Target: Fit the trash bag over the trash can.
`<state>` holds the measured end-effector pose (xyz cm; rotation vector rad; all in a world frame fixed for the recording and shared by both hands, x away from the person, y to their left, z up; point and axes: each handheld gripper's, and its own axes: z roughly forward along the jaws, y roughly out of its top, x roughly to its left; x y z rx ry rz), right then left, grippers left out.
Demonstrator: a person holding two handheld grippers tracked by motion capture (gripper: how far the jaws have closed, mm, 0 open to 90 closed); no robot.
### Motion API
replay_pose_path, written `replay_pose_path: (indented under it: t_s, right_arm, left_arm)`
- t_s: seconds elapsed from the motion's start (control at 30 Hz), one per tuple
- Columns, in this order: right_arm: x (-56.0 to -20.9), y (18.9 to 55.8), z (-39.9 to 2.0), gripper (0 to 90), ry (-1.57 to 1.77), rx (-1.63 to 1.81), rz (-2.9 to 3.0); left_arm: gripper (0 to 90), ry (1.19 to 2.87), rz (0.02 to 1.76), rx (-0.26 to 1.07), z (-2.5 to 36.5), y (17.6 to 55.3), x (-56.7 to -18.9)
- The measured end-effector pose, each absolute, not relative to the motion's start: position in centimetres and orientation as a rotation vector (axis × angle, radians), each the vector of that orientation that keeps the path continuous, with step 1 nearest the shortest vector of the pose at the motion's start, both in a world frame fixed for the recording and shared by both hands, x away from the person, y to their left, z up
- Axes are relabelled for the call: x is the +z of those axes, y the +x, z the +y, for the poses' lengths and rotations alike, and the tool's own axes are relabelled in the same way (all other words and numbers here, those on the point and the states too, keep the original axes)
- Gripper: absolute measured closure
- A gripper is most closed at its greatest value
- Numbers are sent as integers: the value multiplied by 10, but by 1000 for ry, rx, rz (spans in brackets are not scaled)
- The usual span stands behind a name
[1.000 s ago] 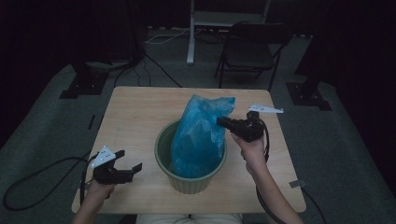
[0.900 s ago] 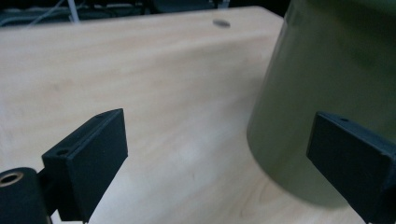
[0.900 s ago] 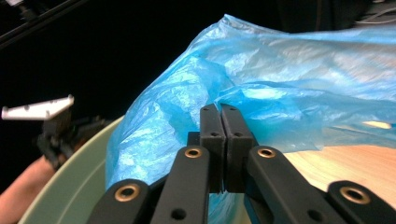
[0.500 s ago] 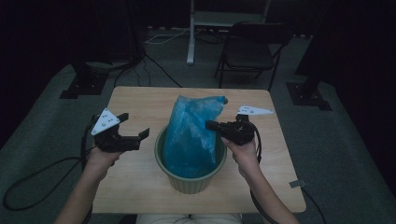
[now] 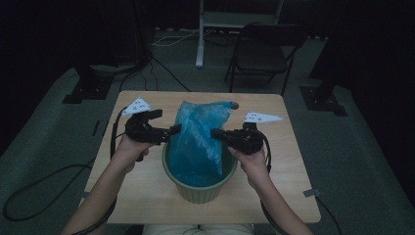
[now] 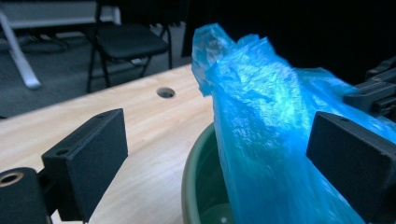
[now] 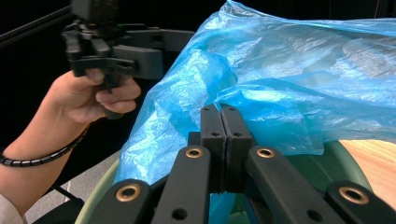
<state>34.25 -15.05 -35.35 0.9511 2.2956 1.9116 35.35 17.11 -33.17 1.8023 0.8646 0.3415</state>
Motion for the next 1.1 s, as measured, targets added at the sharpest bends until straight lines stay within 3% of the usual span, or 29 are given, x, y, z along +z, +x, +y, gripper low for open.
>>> replay_pose_path:
  t_s: [0.17, 0.23, 0.3, 0.47, 0.53, 0.57, 0.67, 1.1]
  right_arm:
    - [-353, 344, -149, 896, 952, 1904, 2297]
    - [-353, 344, -149, 896, 956, 1901, 2294]
    - [-354, 345, -149, 895, 959, 1899, 2293]
    - [-354, 346, -149, 894, 961, 1899, 2289]
    - [-354, 346, -149, 894, 962, 1898, 2287]
    - [-355, 345, -149, 894, 967, 1898, 2288]
    - [-355, 345, -151, 894, 969, 1902, 2279]
    - [-364, 328, -177, 890, 1008, 1950, 2246]
  left_arm:
    - [59, 1840, 871, 306, 162, 366, -340]
    - [149, 1854, 853, 273, 161, 368, -342]
    - [181, 1872, 814, 217, 158, 370, -345]
    - [481, 1903, 783, 234, 152, 367, -348]
    - [481, 1901, 781, 263, 152, 363, -348]
    - [721, 1900, 767, 255, 153, 362, -348]
    - [875, 1890, 772, 277, 156, 359, -346]
    - [900, 1801, 700, 282, 178, 313, -336]
